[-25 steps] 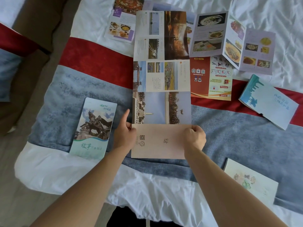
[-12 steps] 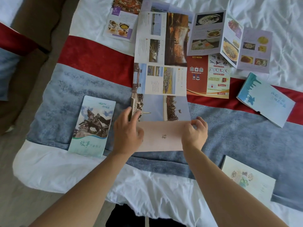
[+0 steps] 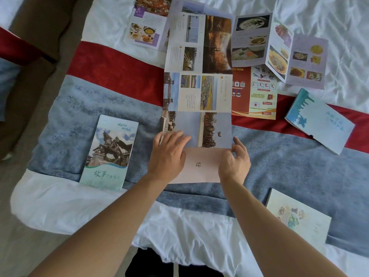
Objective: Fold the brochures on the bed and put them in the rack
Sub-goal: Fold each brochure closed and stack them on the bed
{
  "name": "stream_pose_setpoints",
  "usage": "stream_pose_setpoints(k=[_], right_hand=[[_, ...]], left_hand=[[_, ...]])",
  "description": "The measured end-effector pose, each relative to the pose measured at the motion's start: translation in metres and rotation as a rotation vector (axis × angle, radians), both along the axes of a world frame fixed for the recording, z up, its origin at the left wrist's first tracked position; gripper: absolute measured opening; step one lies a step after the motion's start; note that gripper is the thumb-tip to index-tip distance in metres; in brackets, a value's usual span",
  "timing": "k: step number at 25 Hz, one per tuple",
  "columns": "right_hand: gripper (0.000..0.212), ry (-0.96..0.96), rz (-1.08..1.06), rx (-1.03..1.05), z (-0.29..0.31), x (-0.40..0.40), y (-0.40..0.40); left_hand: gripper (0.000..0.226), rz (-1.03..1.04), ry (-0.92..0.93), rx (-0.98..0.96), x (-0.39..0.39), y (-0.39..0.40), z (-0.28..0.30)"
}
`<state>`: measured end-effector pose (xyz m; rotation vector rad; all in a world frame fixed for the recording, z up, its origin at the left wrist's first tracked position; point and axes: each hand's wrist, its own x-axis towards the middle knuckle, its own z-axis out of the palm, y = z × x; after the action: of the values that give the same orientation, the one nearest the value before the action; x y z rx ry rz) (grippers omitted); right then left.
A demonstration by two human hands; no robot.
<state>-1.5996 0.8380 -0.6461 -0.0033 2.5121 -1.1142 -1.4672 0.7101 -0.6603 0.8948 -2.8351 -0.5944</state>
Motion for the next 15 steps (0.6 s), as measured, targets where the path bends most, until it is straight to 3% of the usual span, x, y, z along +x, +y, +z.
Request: stream_pose_setpoints(k=[3, 6, 8, 10, 12, 15], right_hand=[[0.025, -0.031, -0.041, -0.035, 0.004, 0.004, -0.001], [0.031, -0.189, -0.199, -0.118, 0.007, 0.001, -0.004], [0.025, -0.291, -0.277, -0.135, 0.007, -0.003, -0.005], [0.021, -0.329, -0.299, -0.138, 0.01, -0.005, -0.006], [0.022, -0.283, -0.264, -0.133, 0.014, -0.002, -0.009], [0.036, -0.056, -0.068, -0.039, 0.015, 0.005, -0.008]], left_hand=[[0.034, -0.011, 0.017, 0.003, -0.002, 0.0, -0.001], [0.046, -0.054, -0.04, 0.05, -0.006, 0.002, -0.001], [0.053, -0.115, -0.076, 0.046, -0.01, 0.005, 0.0], [0.044, -0.13, -0.065, 0.014, -0.014, 0.007, -0.001], [0.023, -0.101, -0.028, -0.03, -0.015, 0.007, -0.002], [0.003, -0.05, 0.027, -0.041, -0.015, 0.006, -0.001]])
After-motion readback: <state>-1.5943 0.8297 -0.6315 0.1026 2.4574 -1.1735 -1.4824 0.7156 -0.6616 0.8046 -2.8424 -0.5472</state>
